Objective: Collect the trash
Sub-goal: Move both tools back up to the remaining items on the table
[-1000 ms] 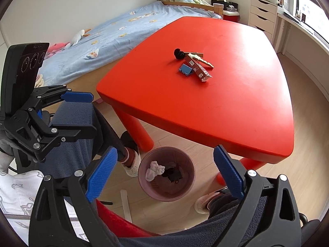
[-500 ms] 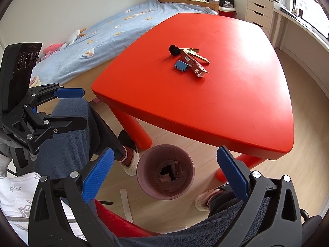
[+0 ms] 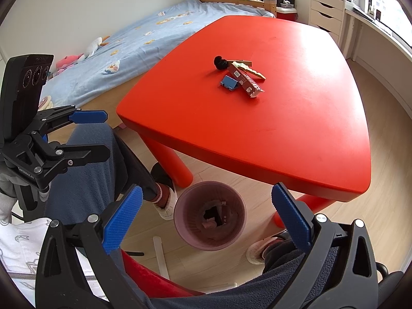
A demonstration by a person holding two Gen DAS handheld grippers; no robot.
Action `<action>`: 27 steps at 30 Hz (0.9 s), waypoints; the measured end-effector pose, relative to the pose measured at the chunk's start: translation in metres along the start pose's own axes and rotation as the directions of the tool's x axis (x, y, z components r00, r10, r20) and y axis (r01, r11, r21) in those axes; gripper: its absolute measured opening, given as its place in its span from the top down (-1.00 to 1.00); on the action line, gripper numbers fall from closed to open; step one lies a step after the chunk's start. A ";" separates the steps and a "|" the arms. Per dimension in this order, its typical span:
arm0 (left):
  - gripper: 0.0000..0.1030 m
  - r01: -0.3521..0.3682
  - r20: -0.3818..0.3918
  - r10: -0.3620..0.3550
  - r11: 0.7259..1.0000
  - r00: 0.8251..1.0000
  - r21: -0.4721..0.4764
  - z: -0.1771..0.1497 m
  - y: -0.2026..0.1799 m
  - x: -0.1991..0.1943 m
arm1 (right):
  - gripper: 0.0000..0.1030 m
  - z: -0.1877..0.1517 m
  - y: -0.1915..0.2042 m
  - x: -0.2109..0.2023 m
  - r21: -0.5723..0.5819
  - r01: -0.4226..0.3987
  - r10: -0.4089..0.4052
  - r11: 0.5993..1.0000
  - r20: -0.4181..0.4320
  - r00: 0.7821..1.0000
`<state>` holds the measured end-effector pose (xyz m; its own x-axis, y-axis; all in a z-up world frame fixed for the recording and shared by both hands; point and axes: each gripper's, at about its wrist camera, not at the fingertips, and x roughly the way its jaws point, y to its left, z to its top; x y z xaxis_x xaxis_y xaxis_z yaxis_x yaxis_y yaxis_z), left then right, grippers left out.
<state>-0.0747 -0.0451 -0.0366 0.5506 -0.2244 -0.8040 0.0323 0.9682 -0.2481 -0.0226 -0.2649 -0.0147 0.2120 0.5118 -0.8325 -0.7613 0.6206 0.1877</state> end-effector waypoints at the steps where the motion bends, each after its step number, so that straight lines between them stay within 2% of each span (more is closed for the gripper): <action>1: -0.85 0.000 0.002 0.000 1.000 1.000 0.000 0.001 0.001 0.000 | -0.92 0.001 0.000 0.000 -0.002 -0.001 0.001 1.000 0.000 1.000; 9: -0.85 -0.014 0.037 0.014 1.000 0.999 0.002 0.019 0.010 -0.003 | -0.92 0.020 -0.005 -0.001 -0.033 0.004 -0.004 0.999 0.021 1.000; 17: -0.85 -0.035 0.073 0.034 0.999 0.997 0.004 0.051 0.025 -0.001 | -0.92 0.055 -0.018 0.000 -0.066 0.014 -0.011 0.998 0.044 0.999; 27: -0.85 -0.054 0.085 0.052 0.998 0.995 0.018 0.096 0.049 0.018 | -0.92 0.102 -0.034 0.023 -0.148 0.042 -0.041 0.988 0.012 0.999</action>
<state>0.0164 0.0089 -0.0111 0.6206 -0.1637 -0.7669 0.0175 0.9806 -0.1952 0.0710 -0.2135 0.0129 0.2499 0.4931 -0.8333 -0.8341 0.5468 0.0735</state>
